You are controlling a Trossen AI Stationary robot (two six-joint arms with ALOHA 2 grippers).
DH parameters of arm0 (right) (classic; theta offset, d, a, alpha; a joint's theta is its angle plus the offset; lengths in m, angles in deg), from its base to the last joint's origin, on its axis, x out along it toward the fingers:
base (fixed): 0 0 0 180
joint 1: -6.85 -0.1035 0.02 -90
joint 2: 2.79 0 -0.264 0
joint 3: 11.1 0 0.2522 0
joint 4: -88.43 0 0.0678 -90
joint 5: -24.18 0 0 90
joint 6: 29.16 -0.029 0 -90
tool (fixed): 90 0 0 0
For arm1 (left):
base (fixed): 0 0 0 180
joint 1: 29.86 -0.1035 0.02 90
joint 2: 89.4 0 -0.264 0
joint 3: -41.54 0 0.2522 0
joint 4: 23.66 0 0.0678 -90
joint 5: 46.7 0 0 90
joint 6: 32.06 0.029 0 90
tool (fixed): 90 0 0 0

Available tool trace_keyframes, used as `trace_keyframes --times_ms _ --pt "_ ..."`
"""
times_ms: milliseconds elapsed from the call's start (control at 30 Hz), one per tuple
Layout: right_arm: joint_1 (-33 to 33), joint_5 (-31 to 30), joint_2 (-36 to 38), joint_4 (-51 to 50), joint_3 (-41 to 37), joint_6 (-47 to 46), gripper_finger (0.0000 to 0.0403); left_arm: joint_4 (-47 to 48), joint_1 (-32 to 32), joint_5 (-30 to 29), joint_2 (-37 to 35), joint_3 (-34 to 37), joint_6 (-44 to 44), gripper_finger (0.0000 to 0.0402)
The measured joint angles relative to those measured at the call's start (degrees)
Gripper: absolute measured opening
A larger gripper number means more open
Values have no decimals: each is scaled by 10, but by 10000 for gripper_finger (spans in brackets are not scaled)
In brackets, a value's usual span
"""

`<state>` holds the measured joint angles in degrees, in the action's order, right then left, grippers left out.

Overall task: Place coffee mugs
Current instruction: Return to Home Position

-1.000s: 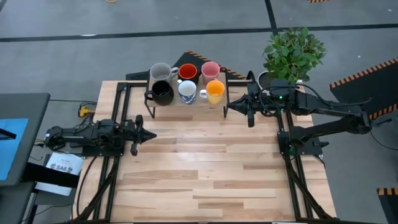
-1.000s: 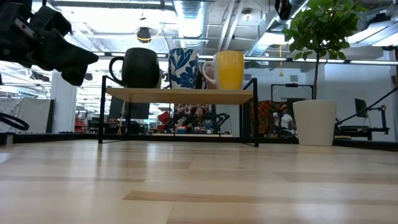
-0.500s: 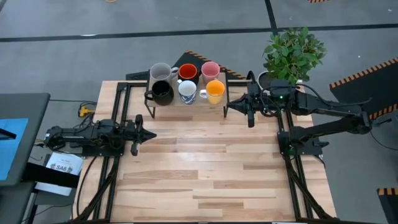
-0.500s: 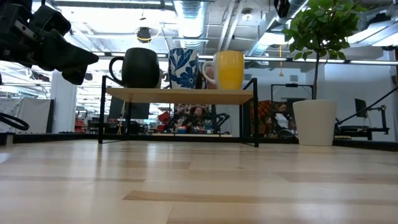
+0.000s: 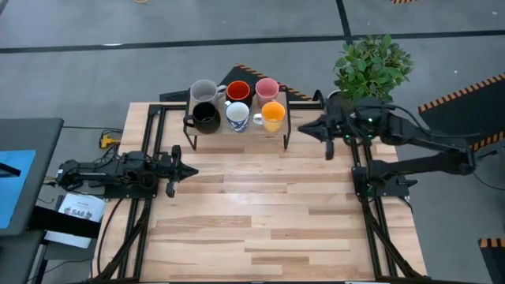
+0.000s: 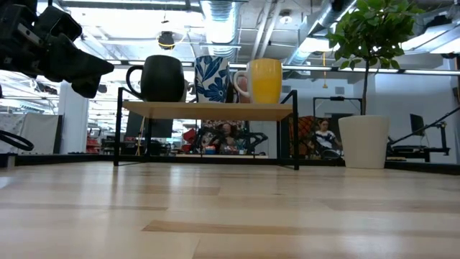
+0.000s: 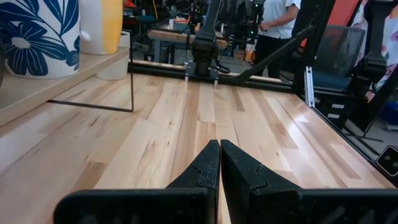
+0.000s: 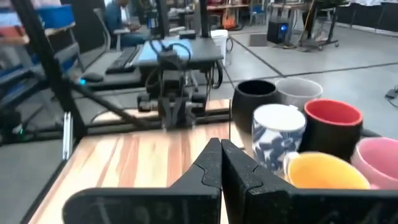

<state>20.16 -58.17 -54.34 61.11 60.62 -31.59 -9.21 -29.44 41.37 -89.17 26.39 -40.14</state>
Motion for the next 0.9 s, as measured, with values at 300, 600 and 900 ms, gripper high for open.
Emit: trace_keyframes --times_ms 300,600,900 --pt "-12 70 139 -15 -117 -27 19 0 0 0 0 0 0 0" --pt "-55 27 288 84 -280 -68 19 0 0 0 0 0 -1 0" --pt "-94 -17 405 112 -386 -117 18 0 0 0 0 0 -1 0"
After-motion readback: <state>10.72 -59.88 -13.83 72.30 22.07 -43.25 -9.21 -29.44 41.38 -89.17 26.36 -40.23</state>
